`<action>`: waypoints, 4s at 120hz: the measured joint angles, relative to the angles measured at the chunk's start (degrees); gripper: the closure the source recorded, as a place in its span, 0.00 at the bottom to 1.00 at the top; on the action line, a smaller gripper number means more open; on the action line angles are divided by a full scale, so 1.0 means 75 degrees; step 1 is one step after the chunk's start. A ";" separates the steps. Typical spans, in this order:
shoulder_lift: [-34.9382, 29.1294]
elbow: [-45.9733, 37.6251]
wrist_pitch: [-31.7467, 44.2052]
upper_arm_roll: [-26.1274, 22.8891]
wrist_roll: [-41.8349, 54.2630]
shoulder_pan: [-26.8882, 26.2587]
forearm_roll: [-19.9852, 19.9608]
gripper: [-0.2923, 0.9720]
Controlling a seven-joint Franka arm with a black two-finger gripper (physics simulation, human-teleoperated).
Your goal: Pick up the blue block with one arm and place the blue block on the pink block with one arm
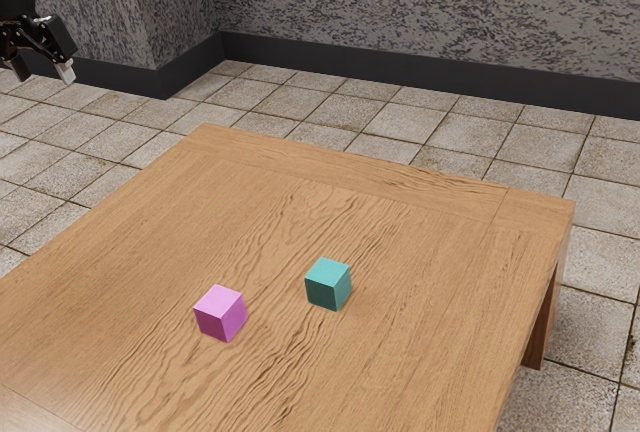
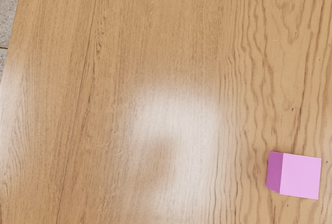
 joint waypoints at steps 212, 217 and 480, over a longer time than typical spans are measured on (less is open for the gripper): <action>0.3990 -0.1680 0.4882 -0.3785 -0.5405 -0.1109 0.1563 0.23; 0.4042 -0.1640 0.4790 -0.3785 -0.5465 -0.1111 0.1568 0.23; 0.4734 -0.1471 0.5025 -0.3803 -0.4015 -0.1206 0.1738 0.49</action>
